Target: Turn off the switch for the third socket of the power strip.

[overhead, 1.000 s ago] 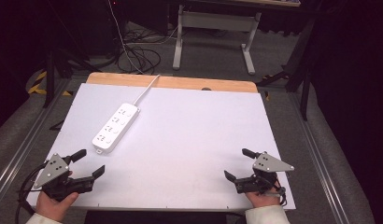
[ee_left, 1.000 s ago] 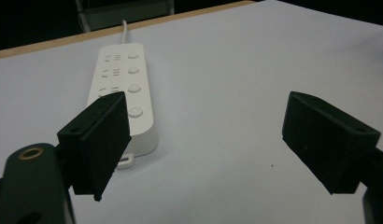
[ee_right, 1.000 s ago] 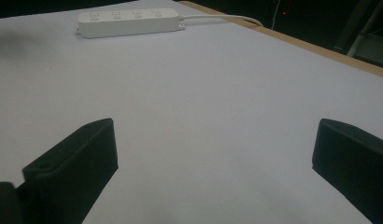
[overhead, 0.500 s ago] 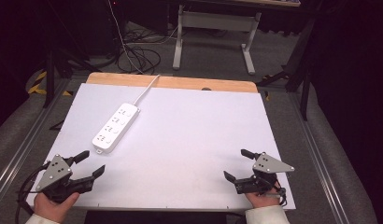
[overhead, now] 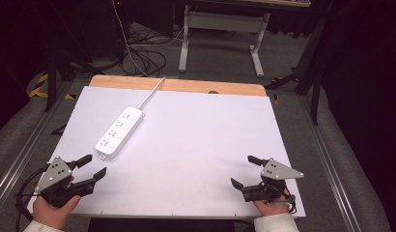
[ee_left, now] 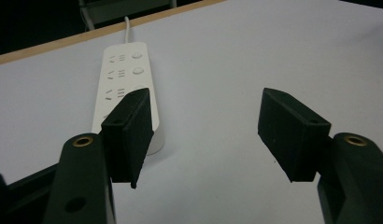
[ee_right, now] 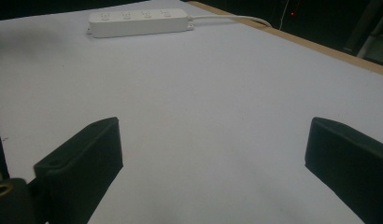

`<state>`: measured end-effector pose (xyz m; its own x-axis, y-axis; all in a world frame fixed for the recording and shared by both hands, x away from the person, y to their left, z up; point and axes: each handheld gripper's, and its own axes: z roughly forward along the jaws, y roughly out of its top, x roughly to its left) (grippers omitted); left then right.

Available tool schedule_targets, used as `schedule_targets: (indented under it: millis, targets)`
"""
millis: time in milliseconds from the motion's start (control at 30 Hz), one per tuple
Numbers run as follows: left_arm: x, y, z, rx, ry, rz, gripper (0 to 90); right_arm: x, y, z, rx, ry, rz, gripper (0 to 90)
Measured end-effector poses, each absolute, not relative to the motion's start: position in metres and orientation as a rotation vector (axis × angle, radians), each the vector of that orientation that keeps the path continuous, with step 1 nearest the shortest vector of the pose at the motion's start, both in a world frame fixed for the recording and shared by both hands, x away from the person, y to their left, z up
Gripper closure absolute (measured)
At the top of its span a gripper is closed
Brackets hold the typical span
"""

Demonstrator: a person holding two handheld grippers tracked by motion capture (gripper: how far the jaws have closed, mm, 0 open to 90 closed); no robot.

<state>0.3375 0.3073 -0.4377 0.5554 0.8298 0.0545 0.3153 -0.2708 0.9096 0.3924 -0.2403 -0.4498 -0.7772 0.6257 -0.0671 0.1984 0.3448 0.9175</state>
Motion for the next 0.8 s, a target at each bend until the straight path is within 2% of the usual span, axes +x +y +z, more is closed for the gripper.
schedule_targets:
  millis: [133, 200, 467, 800]
  targets:
    - [0.341, 0.306, -0.435, 1.845, 0.948, 0.668, 35.7, 0.392, -0.241, -0.450, 0.731, 2.202, 1.420, 4.6]
    - [0.348, 0.306, -0.433, 1.845, 0.949, 0.607, 35.2, 0.391, -0.241, -0.450, 0.732, 2.203, 1.417, 4.6]
    - [0.358, 0.304, -0.421, 1.843, 0.918, 0.608, 40.5, 0.390, -0.241, -0.451, 0.741, 2.206, 1.412, 4.6]
    - [0.377, 0.300, -0.410, 1.869, 0.918, 0.579, 41.4, 0.388, -0.243, -0.452, 0.752, 2.203, 1.408, 4.6]
